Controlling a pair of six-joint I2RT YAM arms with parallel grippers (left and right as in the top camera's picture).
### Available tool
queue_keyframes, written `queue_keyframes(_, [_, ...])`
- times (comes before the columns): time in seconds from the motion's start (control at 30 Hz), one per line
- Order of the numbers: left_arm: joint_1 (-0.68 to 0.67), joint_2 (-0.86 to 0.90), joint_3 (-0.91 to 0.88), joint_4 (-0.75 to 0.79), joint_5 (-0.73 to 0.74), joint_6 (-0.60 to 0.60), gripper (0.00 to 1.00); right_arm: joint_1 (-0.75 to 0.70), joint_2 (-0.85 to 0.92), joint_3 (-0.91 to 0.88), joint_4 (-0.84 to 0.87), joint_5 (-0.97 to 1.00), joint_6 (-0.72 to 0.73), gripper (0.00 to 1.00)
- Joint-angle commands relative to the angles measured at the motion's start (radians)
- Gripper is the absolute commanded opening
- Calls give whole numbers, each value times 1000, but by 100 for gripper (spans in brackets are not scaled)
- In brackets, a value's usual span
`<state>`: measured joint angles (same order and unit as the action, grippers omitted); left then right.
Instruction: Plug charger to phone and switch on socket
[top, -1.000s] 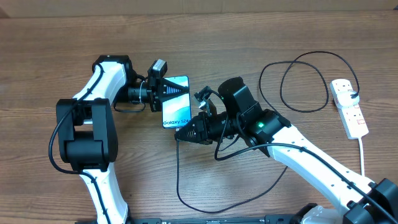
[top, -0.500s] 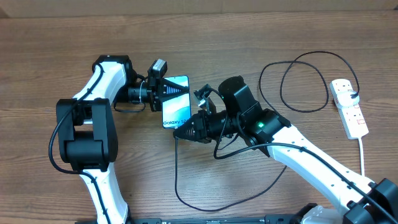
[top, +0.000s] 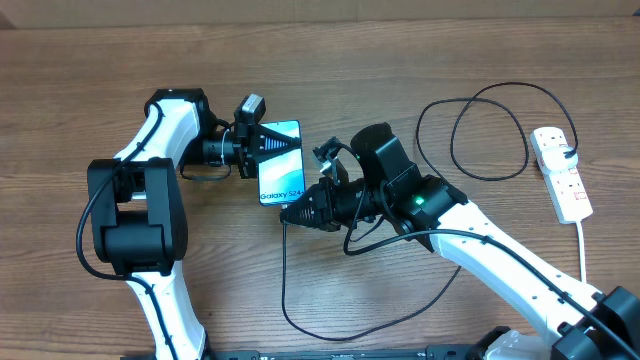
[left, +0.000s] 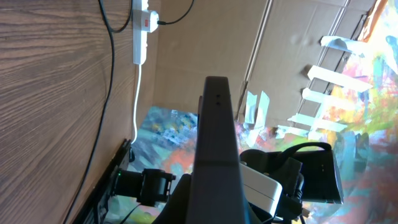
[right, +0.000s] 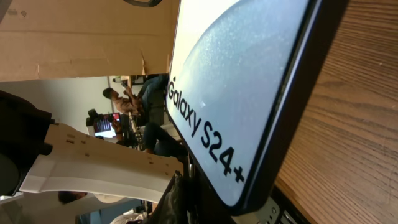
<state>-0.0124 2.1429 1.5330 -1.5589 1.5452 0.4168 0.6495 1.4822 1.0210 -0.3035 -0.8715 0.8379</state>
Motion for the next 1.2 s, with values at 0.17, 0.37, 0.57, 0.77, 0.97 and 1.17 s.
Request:
queue_keyframes(0.17, [5,-7,2,-7,37,-10,4,-2,1,-1,11,7,8,4])
queue_keyframes(0.37, [5,-7,2,-34,36,-13,4,-2,1,-1,12,22,31,4])
queue_keyframes(0.57, [5,-7,2,-40,36,-13,4,-2,1,-1,12,34,31,4])
queue_keyframes(0.77, [9,-6,2,43,35,13,4,-2,1,-1,-21,35,-42,4])
queue_keyframes(0.97, [45,-6,1,185,34,-35,4,-33,1,-1,-299,229,-207,4])
queue_keyframes(1.17, [64,-6,1,237,-19,-74,4,-111,1,-1,-471,472,-287,4])
